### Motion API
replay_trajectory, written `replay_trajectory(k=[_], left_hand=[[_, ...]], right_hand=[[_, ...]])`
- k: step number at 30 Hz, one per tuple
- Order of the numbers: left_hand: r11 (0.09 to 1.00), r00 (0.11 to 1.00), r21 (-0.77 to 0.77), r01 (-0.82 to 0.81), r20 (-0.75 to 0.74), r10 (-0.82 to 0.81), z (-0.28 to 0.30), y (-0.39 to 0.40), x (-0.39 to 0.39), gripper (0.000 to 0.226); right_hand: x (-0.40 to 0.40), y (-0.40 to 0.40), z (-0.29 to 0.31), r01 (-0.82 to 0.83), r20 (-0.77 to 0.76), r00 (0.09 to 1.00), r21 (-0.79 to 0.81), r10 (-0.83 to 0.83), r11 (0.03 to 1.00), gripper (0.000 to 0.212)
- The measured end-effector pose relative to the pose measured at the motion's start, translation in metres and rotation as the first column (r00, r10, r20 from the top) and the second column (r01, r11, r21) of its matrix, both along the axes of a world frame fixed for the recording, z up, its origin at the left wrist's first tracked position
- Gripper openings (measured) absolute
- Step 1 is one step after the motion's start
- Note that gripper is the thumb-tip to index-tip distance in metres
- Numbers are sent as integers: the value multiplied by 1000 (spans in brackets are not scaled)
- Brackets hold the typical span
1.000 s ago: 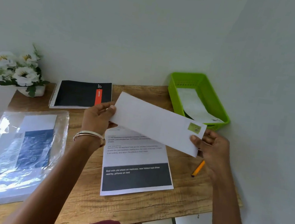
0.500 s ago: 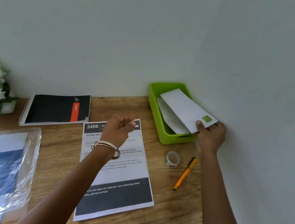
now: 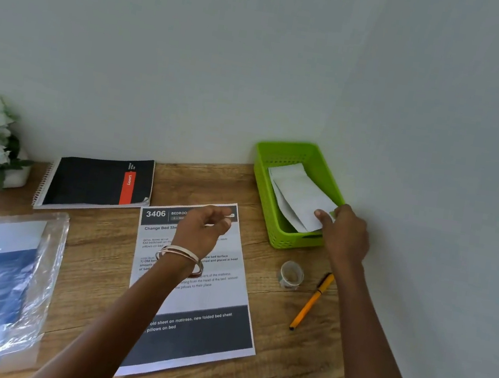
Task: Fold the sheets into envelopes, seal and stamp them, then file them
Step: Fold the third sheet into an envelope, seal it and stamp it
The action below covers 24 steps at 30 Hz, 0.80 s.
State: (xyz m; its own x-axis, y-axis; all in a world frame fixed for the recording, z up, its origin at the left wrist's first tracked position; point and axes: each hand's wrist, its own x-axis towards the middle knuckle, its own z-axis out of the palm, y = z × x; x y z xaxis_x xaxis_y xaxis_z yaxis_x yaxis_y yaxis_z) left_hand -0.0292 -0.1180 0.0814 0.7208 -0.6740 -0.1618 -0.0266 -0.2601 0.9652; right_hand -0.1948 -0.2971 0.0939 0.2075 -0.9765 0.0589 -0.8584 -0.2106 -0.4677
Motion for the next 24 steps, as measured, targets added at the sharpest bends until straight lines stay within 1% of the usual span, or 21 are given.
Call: replay_trajectory(k=[3,5,6,7,9,11,13,15,16,19,21,24], left_hand=[[1000,1000,21,6,22,-6,-2,7,2,15],[999,998,41,-1,67,-2,-4,15,5,17],[999,995,51,-7,97,2,-5,21,8,17],[998,991,64,-16,135,7,-6,27,10,16],[993,970,116,-38,242,9,-11,44,16,17],[980,927,192,-59,374,-17,-21,62,23,20],[958,871,275,-83,486,-64,-31,81,29,24],[936,817,334,-111,567,-105,-41,97,35,26],[927,796,355,-120,593,-124,-47,104,38,27],[888,756,440,-134,625,-196,-62,118,49,37],[851,750,513,-110,605,-268,-70,125,56,48],[813,757,579,-62,558,-340,-80,132,62,56]], right_hand=[[-2,4,7,20,-71,997,-45,-23,999,45],[-2,11,12,22,-30,999,-72,-24,997,41],[-2,18,13,7,27,1000,-93,-4,996,39],[0,25,14,-30,104,994,-124,43,992,35],[6,47,11,-161,245,947,-192,206,968,24],[18,75,1,-326,289,883,-190,370,926,13],[31,100,-19,-472,293,823,-126,487,873,16],[43,118,-45,-581,250,782,-39,571,813,26],[47,124,-59,-618,204,770,3,604,787,31],[56,137,-84,-653,26,757,57,653,755,41],[59,143,-90,-659,-59,749,34,660,751,41],[67,140,-88,-630,-118,768,38,630,775,35]])
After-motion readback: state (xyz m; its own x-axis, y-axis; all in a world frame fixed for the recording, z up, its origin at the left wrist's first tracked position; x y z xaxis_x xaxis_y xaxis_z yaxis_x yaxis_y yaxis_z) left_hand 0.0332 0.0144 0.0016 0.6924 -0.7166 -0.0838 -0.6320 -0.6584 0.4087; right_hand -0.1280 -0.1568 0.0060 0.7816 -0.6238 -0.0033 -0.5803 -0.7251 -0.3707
